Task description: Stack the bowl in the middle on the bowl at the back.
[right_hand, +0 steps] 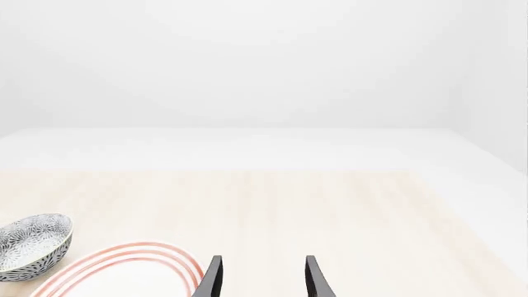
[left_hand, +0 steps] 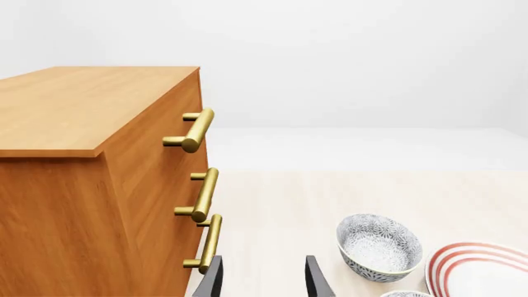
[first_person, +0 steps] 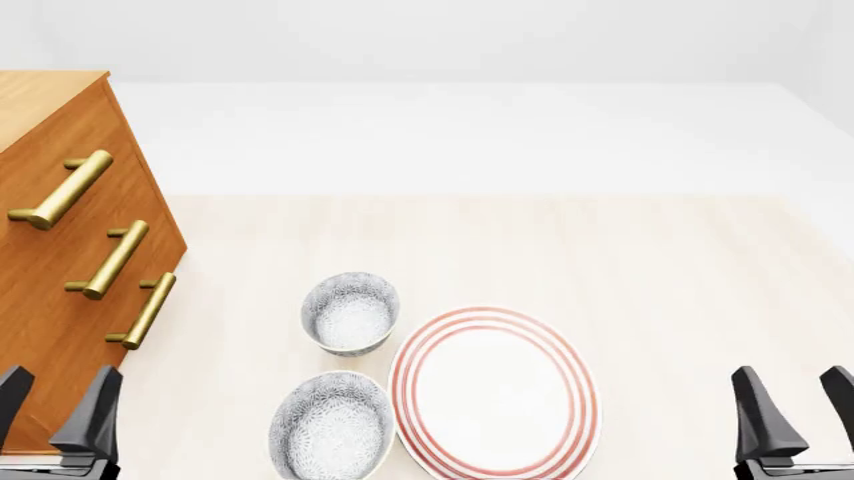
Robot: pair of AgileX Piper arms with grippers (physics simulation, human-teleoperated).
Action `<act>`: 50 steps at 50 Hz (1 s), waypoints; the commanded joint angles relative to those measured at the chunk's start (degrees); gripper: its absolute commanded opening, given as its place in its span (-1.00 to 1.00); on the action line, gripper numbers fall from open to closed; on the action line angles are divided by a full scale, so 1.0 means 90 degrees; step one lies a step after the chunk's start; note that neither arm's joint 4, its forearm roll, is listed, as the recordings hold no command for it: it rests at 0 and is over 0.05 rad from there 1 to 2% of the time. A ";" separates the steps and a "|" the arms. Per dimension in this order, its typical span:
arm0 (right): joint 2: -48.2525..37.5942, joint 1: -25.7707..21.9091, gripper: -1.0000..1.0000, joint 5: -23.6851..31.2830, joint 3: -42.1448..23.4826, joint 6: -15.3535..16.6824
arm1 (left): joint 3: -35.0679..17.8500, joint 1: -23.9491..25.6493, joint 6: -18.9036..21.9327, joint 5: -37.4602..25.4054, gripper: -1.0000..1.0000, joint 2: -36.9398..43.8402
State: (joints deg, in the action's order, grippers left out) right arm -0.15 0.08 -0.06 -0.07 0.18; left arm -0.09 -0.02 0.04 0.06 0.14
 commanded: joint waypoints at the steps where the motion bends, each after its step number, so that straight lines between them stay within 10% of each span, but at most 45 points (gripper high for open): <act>1: -0.0017 0.0039 1.00 -0.0010 -0.0015 0.0074 | -0.0022 -0.0017 0.0009 0.0015 1.00 0.0034; 25: -0.0021 0.0118 1.00 0.0003 -0.0010 -0.0004 | -0.0323 0.0240 -0.0210 -0.0105 1.00 0.0222; 50: -0.0032 0.0171 1.00 -0.0013 -0.0017 -0.0142 | -0.2756 0.1876 -0.0037 -0.1920 1.00 0.2478</act>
State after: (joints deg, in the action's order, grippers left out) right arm -0.50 1.54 -0.18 -0.21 -0.68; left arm -19.00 11.43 -0.74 -12.54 12.54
